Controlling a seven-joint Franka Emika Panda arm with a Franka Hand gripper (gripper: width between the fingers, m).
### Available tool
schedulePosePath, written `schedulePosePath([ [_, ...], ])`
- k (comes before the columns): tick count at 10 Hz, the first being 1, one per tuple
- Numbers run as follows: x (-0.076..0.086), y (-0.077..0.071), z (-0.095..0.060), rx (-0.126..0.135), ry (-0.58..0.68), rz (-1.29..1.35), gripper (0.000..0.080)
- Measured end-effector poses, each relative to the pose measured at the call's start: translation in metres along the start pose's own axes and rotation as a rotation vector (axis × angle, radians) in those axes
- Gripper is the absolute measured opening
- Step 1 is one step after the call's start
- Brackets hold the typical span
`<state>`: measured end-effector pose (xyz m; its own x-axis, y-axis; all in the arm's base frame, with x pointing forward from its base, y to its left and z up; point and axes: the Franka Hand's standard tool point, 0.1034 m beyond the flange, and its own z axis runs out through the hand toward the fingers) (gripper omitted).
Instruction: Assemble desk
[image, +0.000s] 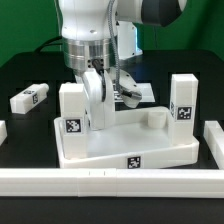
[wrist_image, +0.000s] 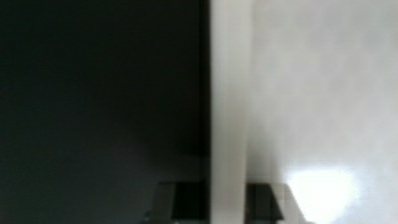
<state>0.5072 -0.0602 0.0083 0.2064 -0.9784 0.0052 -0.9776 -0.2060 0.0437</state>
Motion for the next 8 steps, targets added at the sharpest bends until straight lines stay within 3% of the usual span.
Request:
schedulePosePath([
  [8, 0.011, -0.001, 0.0, -0.001, 0.013, -0.59, 0.0067],
])
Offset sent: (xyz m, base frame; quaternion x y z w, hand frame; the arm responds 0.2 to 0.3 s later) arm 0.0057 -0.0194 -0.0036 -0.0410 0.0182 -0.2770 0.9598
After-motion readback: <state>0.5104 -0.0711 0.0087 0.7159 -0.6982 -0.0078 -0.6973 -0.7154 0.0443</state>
